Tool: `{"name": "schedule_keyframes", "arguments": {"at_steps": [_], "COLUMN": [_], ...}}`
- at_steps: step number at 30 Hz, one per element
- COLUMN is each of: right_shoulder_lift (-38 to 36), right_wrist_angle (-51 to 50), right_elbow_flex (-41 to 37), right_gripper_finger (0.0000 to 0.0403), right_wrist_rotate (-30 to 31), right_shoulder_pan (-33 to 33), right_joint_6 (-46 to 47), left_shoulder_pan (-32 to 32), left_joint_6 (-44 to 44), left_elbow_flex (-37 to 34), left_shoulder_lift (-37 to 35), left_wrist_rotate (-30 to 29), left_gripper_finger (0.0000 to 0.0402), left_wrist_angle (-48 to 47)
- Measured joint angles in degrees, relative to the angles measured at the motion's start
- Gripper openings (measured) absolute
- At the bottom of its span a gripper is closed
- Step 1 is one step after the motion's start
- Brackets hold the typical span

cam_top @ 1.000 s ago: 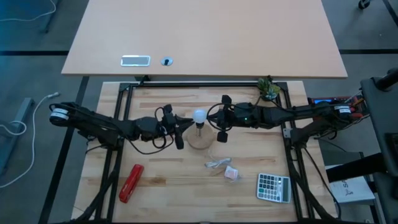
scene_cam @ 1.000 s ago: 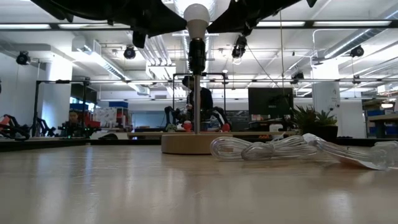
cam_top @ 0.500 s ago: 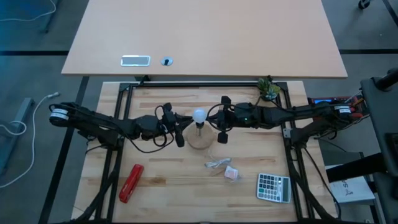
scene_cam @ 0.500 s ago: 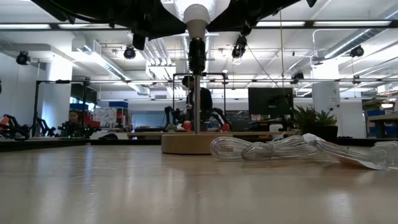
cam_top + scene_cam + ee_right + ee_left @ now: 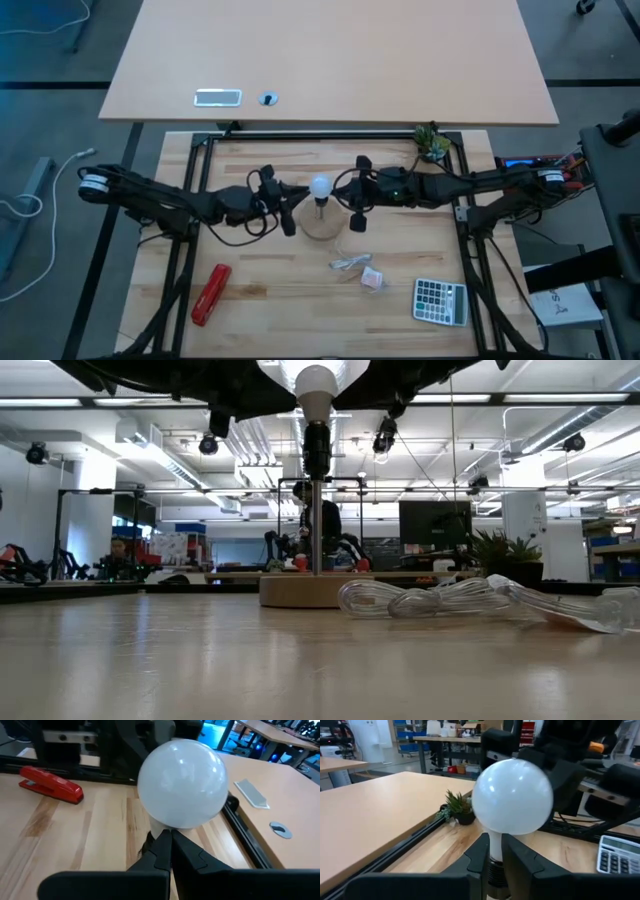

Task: Screw lightbulb
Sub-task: Insert the lightbulb into the lamp

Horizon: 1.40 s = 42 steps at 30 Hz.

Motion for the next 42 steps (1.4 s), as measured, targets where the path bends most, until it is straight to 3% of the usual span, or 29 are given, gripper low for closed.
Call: {"name": "schedule_keyframes", "arguments": {"at_steps": [7,42], "right_shoulder_lift": [-0.02,-0.02], "right_wrist_angle": [-2.53,-1.22], "right_elbow_flex": [0.0,0.0], "right_gripper_finger": [0.0,0.0], "right_wrist_rotate": [4.32,4.3], "right_shoulder_pan": [0.0,-0.02], "right_joint_6": [0.33,-1.68], "left_shoulder_pan": [-1.91,-0.44], "left_joint_6": [-0.61,0.25], "left_elbow_flex": [0.0,-0.02], "left_shoulder_lift": [-0.09,0.98], "left_wrist_rotate": [0.2,0.01], "left_gripper_finger": [0.0041,0.0041], "left_wrist_angle": [-0.25,0.25]}}
